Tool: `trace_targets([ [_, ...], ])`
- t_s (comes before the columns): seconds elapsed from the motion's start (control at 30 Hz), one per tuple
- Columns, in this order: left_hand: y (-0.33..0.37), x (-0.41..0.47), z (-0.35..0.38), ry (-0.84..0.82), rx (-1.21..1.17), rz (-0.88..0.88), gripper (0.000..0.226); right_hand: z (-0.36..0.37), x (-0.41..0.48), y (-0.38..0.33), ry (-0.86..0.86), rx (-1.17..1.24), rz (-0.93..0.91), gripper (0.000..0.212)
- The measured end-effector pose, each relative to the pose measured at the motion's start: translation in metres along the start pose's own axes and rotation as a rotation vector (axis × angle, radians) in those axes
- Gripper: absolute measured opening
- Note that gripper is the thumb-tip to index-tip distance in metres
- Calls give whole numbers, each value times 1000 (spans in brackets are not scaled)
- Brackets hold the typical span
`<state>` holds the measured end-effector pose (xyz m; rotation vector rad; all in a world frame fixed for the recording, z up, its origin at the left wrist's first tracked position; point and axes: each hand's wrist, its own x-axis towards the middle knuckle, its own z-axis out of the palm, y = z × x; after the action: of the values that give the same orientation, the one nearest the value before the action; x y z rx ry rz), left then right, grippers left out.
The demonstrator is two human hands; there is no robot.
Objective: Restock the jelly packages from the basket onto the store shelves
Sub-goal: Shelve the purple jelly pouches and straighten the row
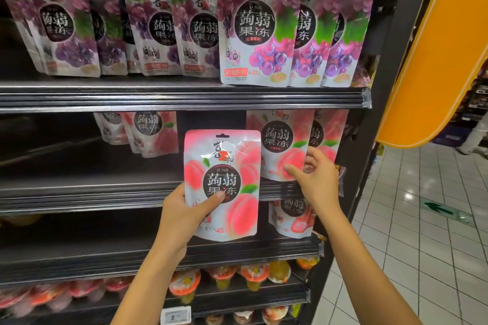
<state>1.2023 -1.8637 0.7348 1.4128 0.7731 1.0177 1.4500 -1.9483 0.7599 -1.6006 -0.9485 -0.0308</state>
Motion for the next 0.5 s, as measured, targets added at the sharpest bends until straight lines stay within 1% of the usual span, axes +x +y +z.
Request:
trace_targets([
  [0.17, -1, 1, 2, 0, 9, -4, 53, 2, 1, 3, -12, -27, 16, 46],
  [0.3, 2, 3, 8, -13, -2, 10, 56, -2, -3, 2, -15, -26, -8, 48],
  [0.37, 4, 5, 11, -32, -1, 20, 55, -5, -8, 1, 23, -24, -17, 50],
  [0.5, 9, 10, 20, -46, -7, 30, 53, -8, -18, -6, 154, -26, -97, 40],
])
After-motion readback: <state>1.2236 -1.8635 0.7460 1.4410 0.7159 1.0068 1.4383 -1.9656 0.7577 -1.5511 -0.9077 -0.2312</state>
